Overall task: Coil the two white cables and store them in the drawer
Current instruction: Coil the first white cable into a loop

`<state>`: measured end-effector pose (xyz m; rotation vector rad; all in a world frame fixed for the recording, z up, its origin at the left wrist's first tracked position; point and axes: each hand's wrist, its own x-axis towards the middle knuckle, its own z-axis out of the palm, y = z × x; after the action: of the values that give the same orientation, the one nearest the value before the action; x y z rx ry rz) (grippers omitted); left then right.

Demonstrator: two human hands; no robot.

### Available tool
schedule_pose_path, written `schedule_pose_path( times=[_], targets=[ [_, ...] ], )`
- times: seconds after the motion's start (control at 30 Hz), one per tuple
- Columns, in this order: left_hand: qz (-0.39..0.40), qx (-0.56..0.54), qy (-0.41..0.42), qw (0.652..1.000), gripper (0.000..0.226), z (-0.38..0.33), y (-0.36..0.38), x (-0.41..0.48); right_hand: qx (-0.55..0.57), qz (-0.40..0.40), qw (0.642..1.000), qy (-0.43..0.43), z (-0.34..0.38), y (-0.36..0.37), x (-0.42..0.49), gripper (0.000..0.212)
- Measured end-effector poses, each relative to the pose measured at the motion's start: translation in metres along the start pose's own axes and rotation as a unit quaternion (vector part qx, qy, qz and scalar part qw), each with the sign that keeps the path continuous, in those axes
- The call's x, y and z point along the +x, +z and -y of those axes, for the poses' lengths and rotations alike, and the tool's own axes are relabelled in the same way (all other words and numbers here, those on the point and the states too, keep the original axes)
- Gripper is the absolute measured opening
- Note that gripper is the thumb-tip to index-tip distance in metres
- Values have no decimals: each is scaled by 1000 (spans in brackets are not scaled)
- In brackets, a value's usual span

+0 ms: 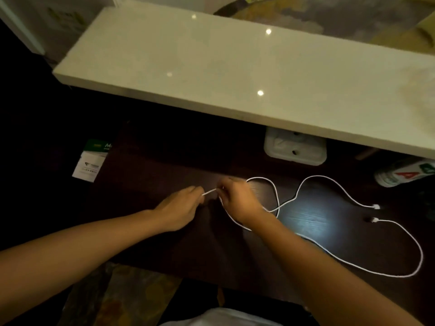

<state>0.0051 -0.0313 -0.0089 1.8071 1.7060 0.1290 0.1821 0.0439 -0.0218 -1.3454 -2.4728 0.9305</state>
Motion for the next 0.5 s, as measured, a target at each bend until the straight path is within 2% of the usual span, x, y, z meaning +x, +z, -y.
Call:
schedule_pose_path(
  times=[0.17,0.27,0.37,0.5],
  targets=[
    [15,-149,-20,988,22,-56,0,-8,54,-47,997,-17,-26,-49,-28,16],
    [28,-260,-54,964,22,-102,3,-13,78,-83,993,-29,-42,-72,-49,16],
    [81,-435,-59,895,23,-150,-2,-19,104,-110,988,-22,-57,-86,-71,14],
    [56,-591,-14,805,23,-202,-12,-21,146,-111,983,-12,-69,-86,-102,19]
  ],
)
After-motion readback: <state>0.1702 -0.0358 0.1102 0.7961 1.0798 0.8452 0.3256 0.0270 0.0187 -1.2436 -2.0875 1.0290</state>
